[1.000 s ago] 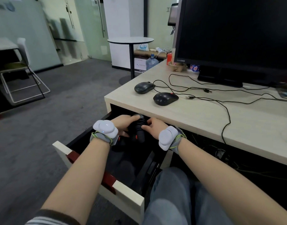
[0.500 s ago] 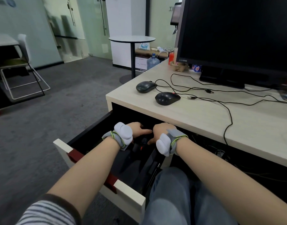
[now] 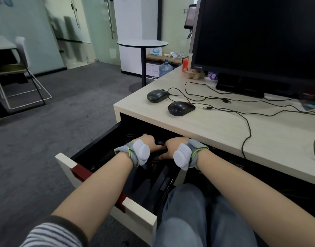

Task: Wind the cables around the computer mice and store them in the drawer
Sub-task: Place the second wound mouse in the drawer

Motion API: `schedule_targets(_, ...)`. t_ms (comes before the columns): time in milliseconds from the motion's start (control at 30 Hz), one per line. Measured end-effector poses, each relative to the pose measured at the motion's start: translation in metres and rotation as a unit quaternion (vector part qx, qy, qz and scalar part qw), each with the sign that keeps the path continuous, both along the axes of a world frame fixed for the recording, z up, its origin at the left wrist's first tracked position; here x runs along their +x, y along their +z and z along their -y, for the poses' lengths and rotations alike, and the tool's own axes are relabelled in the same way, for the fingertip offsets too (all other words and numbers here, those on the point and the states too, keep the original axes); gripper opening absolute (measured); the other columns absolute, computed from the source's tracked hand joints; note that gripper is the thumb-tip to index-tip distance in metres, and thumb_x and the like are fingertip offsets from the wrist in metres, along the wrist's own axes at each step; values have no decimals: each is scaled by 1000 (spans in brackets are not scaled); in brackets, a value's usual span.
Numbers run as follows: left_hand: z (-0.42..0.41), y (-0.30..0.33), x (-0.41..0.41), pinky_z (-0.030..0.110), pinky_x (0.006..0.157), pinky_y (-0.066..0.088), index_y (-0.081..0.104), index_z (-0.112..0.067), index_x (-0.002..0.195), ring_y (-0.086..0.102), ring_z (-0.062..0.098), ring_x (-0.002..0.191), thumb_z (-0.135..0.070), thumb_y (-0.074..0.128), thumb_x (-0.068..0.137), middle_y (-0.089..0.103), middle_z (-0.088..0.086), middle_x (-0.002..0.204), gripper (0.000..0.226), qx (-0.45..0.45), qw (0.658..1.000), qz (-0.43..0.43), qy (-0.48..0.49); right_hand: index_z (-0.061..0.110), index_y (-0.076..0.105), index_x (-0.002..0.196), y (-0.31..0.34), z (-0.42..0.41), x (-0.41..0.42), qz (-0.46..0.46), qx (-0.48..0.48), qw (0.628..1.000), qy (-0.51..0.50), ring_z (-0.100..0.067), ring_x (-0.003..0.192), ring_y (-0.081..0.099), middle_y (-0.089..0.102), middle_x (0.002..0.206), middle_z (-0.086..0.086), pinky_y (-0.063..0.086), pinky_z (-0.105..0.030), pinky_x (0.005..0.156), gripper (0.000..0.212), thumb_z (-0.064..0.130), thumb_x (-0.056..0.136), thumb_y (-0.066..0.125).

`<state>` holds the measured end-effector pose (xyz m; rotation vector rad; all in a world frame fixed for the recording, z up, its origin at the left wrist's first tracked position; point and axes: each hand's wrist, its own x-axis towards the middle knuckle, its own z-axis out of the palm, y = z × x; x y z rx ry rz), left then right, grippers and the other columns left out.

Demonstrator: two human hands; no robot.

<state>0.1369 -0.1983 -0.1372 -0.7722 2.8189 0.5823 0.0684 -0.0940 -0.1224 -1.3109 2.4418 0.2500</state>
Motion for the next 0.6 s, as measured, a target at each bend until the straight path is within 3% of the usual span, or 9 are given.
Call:
schedule_targets(100, 5, 1, 6, 26, 74, 45, 59, -5, 113, 60, 28, 102, -47, 63, 81, 65, 14, 112, 53, 31, 998, -59, 8, 6, 63, 103, 0, 2, -1, 1, -9, 1000, -12, -25, 81, 60, 66, 95, -12, 38, -28, 67, 49, 50, 88, 48)
schedule_targets(167, 10, 2, 9, 24, 63, 44, 63, -4, 105, 62, 29, 95, -50, 59, 83, 66, 12, 103, 51, 64, 997, -43, 20, 6, 63, 106, -2, 3, -3, 12, -23, 1000, -15, -28, 90, 64, 68, 107, -14, 40, -29, 68, 50, 50, 88, 48)
schedule_targets(233, 13, 4, 11, 28, 68, 48, 64, -8, 102, 62, 28, 91, -47, 53, 89, 62, 13, 96, 44, 85, 996, -10, 26, 8, 62, 111, -3, 1, -3, 13, -26, 1000, -7, -29, 98, 63, 67, 109, -12, 42, -29, 72, 50, 51, 88, 47)
schedule_targets(333, 17, 5, 12, 34, 86, 50, 59, -4, 112, 61, 29, 105, -38, 56, 90, 62, 15, 111, 40, 85, 996, -13, 26, 11, 60, 111, -6, -2, -2, 1, -53, 999, 10, -29, 97, 63, 67, 106, -11, 40, -28, 72, 49, 51, 87, 49)
schedule_targets(400, 17, 7, 13, 32, 87, 50, 52, -4, 125, 60, 28, 109, -35, 59, 88, 60, 13, 122, 49, 82, 995, -37, 33, 14, 57, 117, -5, -4, -2, -8, -74, 997, 17, -29, 99, 62, 67, 108, -10, 43, -29, 74, 49, 51, 85, 51)
schedule_targets(600, 21, 18, 15, 31, 82, 50, 61, -4, 117, 65, 28, 91, -32, 55, 91, 67, 14, 109, 39, 86, 994, -54, 36, 6, 57, 118, 12, -6, 2, 29, -79, 996, 22, -30, 103, 61, 65, 114, -15, 46, -30, 81, 48, 43, 90, 49)
